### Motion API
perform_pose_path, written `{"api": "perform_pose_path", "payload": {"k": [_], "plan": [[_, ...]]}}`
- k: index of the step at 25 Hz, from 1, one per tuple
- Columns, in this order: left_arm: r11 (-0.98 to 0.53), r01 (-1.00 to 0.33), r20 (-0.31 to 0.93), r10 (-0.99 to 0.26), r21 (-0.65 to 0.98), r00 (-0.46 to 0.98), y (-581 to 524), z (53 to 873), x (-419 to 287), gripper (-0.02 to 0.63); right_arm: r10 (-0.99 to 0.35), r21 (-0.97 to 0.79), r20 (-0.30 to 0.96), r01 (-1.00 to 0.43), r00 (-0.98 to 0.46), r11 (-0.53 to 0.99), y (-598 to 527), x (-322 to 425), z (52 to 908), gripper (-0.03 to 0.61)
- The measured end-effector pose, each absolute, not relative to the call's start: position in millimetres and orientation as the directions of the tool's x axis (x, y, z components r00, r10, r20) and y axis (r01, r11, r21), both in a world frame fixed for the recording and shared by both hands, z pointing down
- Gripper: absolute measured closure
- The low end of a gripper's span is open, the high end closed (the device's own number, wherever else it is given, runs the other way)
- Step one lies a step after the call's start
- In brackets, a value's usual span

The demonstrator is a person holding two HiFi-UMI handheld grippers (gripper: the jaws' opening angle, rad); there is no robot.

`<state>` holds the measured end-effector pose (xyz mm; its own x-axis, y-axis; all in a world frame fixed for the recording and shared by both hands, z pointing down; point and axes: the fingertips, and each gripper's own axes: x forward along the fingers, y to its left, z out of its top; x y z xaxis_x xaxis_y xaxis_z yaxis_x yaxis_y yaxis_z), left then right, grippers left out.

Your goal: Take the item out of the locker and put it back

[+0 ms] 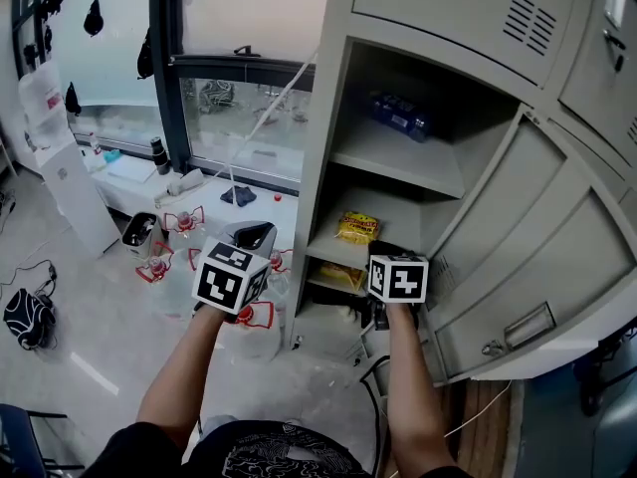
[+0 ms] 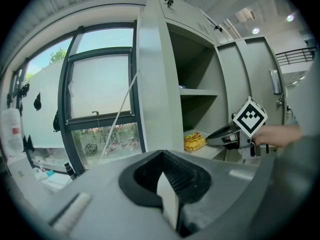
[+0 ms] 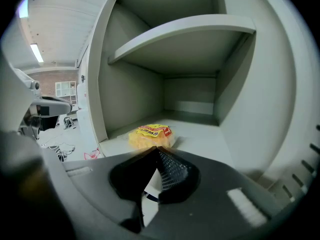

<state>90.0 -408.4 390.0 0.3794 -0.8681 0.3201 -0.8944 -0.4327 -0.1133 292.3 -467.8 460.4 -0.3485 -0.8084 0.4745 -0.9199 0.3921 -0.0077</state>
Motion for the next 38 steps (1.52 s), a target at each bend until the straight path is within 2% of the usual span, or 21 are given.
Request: {"api": "perform_pose_path", "payload": {"k": [11, 38], "plan": [[-0.481, -0.872, 0.314, -0.845, -0.095, 0.432, -399, 387, 88, 0.606, -0.876, 0.004, 0.381, -0.947, -0.296, 0.322, -448, 293, 431, 0.552], [-0.627, -0.777, 0.281, -0.756, -0.054, 0.591, -382, 366, 86, 0.606, -0.951, 0.019, 0.262, -0.985, -0.163, 0.174, -367, 277, 367, 0.552]]}}
